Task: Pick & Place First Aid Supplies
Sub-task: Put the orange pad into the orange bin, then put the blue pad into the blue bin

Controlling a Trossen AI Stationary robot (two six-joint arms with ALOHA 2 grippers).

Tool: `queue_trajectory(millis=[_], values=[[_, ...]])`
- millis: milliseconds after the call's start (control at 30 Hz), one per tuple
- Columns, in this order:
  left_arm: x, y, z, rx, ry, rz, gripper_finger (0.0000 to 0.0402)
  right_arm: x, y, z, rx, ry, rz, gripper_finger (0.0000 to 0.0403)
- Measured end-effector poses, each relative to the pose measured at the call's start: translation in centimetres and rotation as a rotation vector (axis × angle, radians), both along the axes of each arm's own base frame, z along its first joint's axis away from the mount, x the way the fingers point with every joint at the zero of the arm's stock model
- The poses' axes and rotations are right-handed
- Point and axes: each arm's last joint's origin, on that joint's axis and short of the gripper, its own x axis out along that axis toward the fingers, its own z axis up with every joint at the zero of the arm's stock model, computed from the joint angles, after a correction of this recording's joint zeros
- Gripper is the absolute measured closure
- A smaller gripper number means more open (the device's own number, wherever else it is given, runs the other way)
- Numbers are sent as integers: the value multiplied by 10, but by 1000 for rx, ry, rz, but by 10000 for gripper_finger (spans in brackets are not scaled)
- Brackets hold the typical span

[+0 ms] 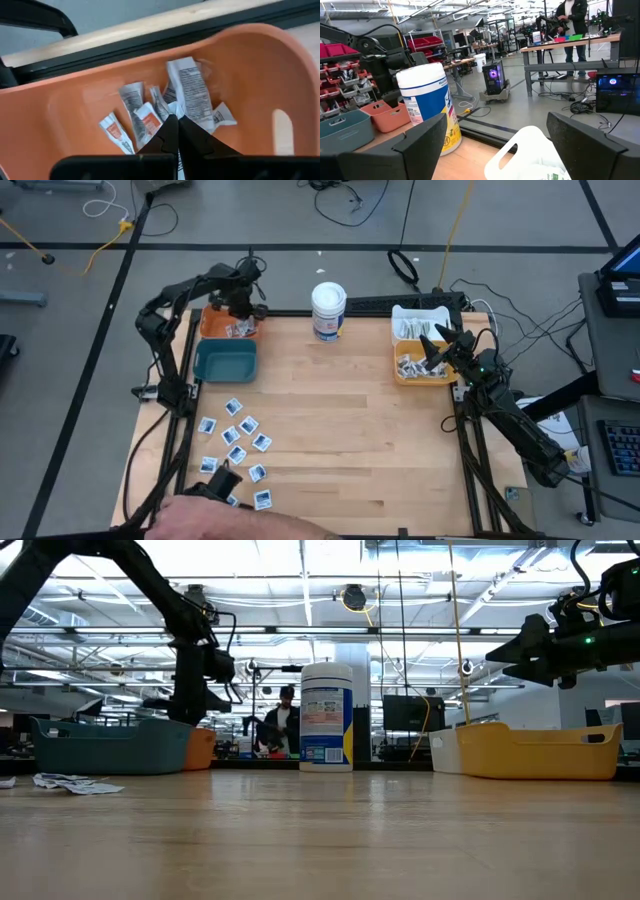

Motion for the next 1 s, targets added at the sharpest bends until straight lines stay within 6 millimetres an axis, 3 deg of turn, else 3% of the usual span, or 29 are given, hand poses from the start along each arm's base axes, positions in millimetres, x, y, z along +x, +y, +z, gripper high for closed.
queue_trajectory(millis=[300,533,733,1000], values=[[3,-1,0,19,11,57,365,0,0,0,0,0,0,66],[1,-5,11,28,-7,64,277,0,0,0,0,0,0,66],[-3,-23,27,-33,42,63,208,0,0,0,1,0,0,66],[-1,-50,47,-94,88,27,163,0,0,0,0,0,0,66]])
